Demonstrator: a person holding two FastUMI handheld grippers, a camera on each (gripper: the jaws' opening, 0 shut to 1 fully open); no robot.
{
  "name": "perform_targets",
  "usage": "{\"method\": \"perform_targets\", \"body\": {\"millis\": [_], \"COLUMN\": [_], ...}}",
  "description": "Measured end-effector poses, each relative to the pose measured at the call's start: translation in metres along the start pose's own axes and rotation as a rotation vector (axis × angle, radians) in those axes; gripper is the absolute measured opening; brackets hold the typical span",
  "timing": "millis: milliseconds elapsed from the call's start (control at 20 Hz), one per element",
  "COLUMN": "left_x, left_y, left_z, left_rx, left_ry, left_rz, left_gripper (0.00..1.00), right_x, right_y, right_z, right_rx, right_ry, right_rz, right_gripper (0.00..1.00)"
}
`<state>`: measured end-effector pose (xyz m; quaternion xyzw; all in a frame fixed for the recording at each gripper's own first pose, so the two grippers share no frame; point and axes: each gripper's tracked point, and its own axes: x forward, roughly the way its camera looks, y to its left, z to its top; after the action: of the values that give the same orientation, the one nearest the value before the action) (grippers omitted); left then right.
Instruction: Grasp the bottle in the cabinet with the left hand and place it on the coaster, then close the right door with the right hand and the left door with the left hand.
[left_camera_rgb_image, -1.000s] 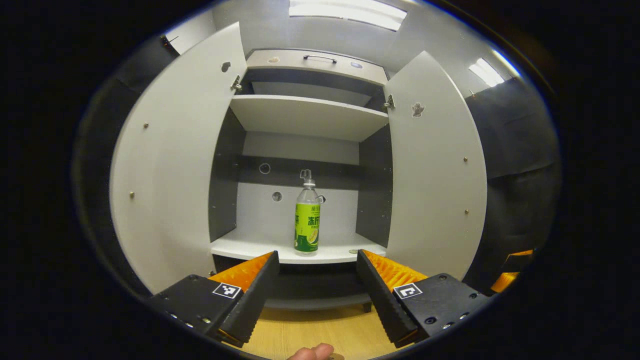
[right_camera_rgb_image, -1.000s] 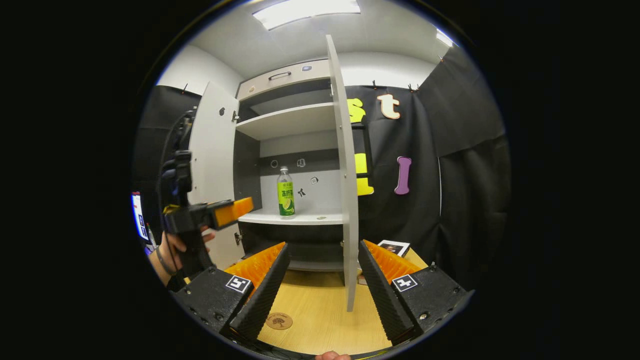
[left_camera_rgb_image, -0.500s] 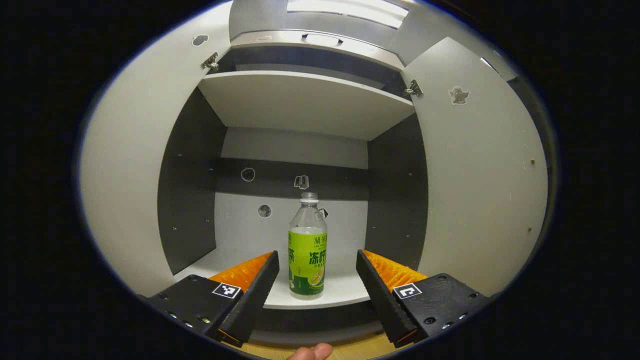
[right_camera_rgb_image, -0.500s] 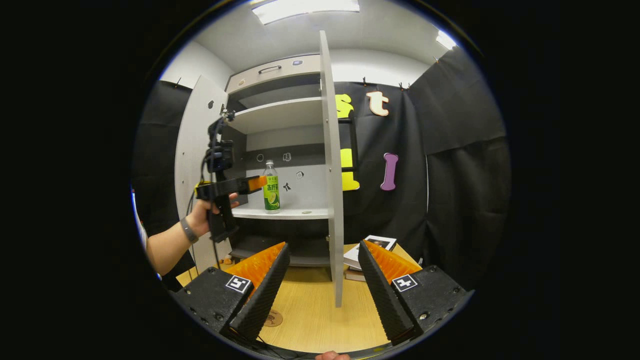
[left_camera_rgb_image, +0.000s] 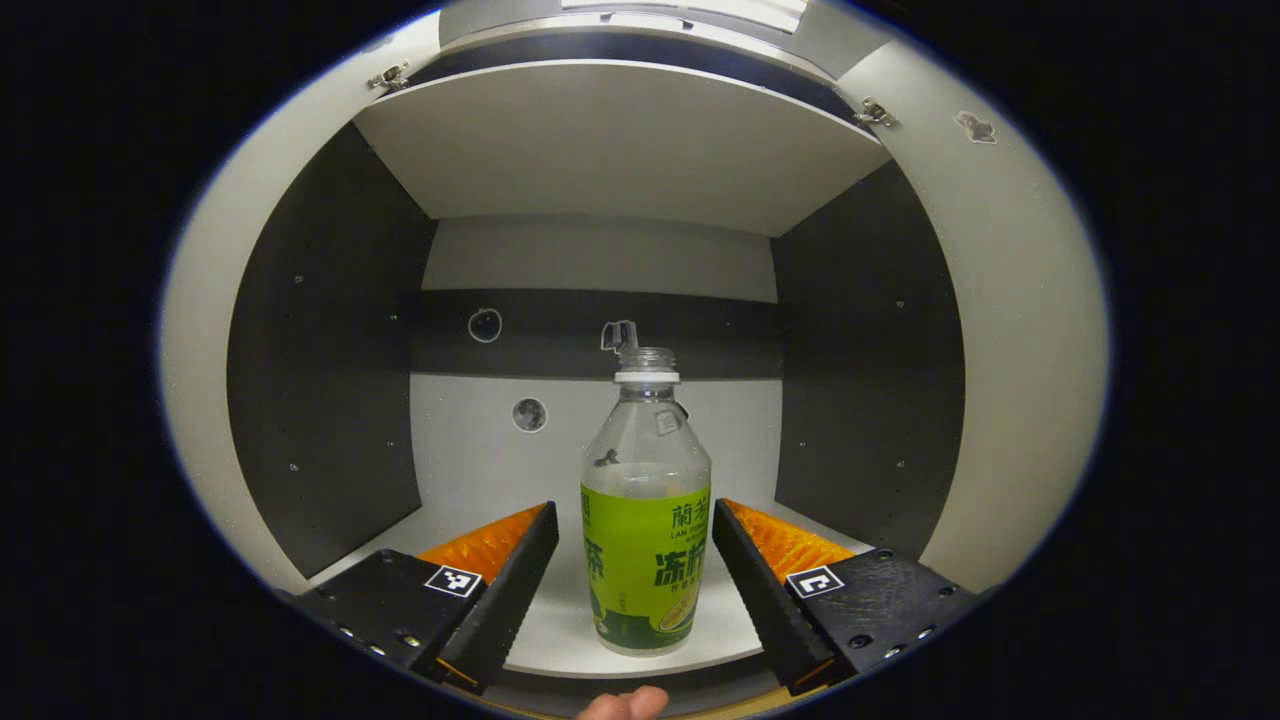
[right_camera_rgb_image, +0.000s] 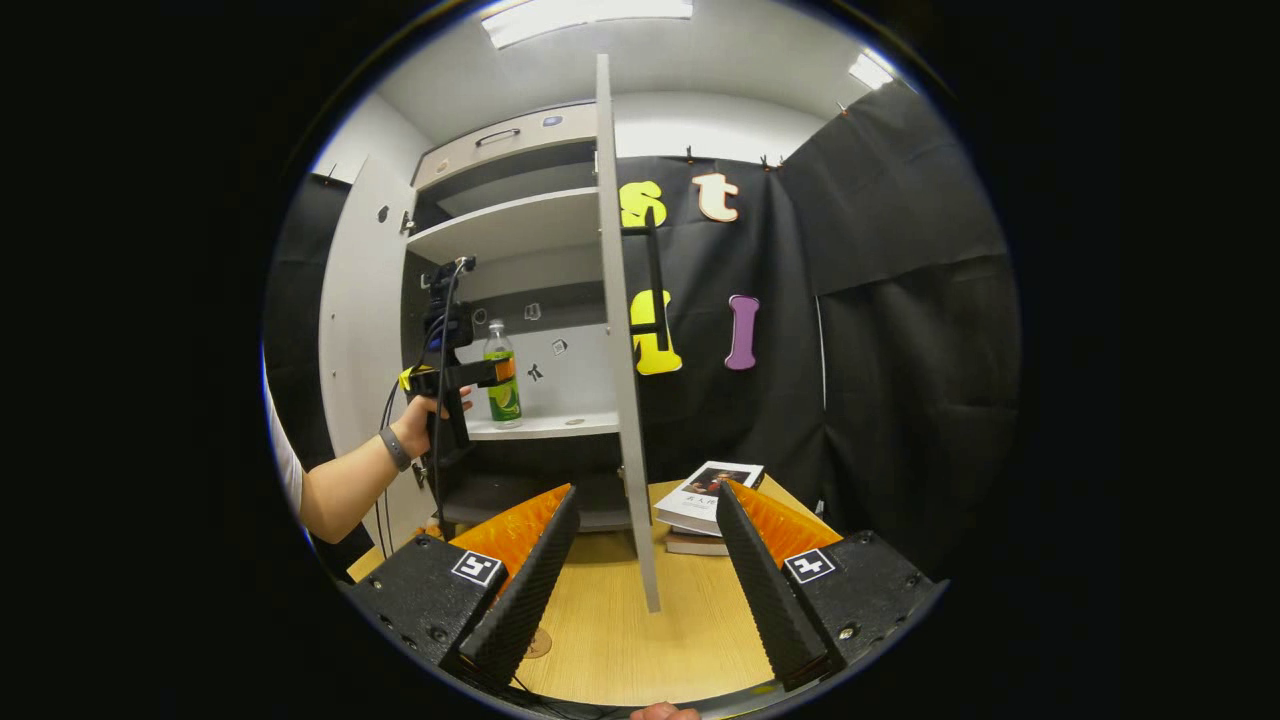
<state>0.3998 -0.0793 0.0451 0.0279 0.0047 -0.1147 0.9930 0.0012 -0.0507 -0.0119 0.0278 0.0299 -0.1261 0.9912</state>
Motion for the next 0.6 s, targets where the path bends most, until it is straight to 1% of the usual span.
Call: {"method": "perform_targets", "body": {"millis": [200,350,400,450,500,600], "left_x": [0.015,0.019,0.020,0.018,0.016,0.006], "left_y": [0.002,0.003,0.003,0.003,0.003,0.002], "left_z": [0.000,0.006,0.008,0.007,0.008,0.015], "left_rx": [0.004,0.017,0.025,0.031,0.034,0.032], "left_ry": [0.011,-0.010,-0.015,-0.007,0.002,-0.010], "left_rz": [0.003,0.002,0.005,0.008,0.003,0.001], "left_gripper": [0.95,0.95,0.92,0.80,0.76,0.74], "right_x": [0.005,0.006,0.006,0.007,0.006,0.006], "right_y": [-0.003,-0.005,-0.006,-0.007,-0.008,-0.009], "right_z": [0.000,0.002,0.002,0.002,0.002,0.004], "right_rx": [0.013,0.017,0.017,0.017,0.020,0.023], "right_ry": [0.000,-0.004,-0.006,-0.005,-0.005,-0.009], "right_rz": [-0.008,-0.010,-0.011,-0.012,-0.009,-0.001], "right_gripper": [0.84,0.85,0.85,0.85,0.84,0.84]}}
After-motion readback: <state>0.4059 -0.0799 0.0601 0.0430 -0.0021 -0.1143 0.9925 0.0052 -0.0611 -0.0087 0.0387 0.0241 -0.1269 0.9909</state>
